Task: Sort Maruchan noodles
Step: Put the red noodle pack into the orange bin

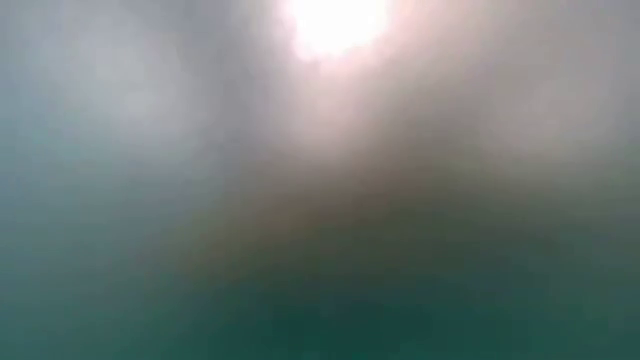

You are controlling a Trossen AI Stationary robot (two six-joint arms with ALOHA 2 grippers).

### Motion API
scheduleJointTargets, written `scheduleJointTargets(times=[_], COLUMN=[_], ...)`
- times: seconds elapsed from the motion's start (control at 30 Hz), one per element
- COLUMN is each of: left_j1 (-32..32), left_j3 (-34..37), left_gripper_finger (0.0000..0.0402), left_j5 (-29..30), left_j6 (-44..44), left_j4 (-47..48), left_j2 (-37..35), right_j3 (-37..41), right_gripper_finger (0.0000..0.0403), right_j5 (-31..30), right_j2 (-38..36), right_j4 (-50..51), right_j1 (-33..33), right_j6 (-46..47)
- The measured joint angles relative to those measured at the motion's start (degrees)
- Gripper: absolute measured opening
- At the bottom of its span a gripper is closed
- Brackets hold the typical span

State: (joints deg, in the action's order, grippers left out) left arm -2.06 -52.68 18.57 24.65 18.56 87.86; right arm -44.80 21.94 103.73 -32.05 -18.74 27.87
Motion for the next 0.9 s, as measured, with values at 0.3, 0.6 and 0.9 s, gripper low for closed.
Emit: scheduleJointTargets(times=[0.3,0.6,0.9], left_j1=[2.3,2.4,2.4], left_j3=[3.2,4.0,4.2], left_gripper_finger=[0.0208,0.0208,0.0208], left_j5=[3.2,3.0,1.2], left_j6=[8.5,9.5,11.5], left_j4=[-2.1,-14.1,-13.1], left_j2=[-0.6,9.0,13.5], right_j3=[-0.3,-0.7,-0.7], right_gripper_finger=[0.0051,0.0053,0.0094], right_j5=[0.6,0.6,4.3], right_j2=[-0.1,-0.1,-0.2], right_j4=[0.2,0.2,0.3], right_j1=[0.0,0.0,-0.4], right_j6=[-1.6,-1.6,-1.4])
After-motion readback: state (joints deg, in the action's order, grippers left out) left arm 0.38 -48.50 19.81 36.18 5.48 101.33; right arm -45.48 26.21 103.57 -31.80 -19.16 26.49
